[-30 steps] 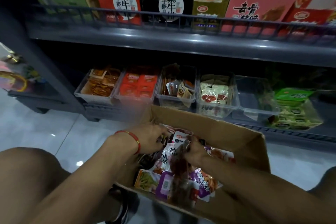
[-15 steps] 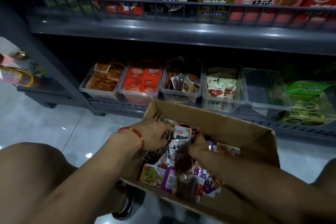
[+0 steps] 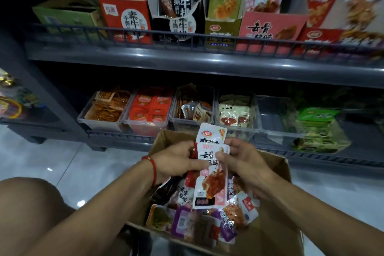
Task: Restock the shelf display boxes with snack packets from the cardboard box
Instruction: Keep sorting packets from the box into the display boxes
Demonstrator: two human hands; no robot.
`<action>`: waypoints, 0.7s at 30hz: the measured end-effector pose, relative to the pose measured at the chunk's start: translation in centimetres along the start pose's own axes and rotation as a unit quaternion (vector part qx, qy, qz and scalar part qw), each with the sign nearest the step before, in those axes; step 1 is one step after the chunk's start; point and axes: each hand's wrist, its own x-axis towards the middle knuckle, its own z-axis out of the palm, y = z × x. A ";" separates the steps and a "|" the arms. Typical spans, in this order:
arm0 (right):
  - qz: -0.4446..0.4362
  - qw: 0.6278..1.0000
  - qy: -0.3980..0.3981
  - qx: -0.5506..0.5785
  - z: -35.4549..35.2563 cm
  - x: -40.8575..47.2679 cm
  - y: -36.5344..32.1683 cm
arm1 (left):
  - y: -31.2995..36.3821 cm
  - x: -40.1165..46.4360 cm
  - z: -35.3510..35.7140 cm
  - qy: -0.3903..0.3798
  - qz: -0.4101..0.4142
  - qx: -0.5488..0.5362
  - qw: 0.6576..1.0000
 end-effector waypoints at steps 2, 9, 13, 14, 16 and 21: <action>-0.037 0.998 0.041 -0.037 -0.9 -1.3 -0.9 | 1.3 -0.1 1.1 -0.012 0.026 -0.086 0.996; -0.112 0.965 0.203 -0.119 -6.2 -4.1 -4.5 | 4.6 -0.3 1.1 0.078 0.072 -0.140 0.984; -0.133 0.964 0.202 -0.111 -8.2 -6.8 -7.3 | 6.6 -1.3 1.0 0.144 0.125 -0.152 0.970; -0.143 0.962 0.199 -0.124 -8.6 -7.2 -8.3 | 6.9 -1.6 0.9 0.161 0.144 -0.156 0.964; -0.173 0.950 0.207 -0.158 -9.4 -7.7 -11.2 | 7.6 -2.2 0.6 0.188 0.170 -0.177 0.951; -0.334 0.861 0.316 -0.216 -10.6 -7.5 -22.2 | 8.4 -2.5 -0.9 0.218 0.203 -0.230 0.927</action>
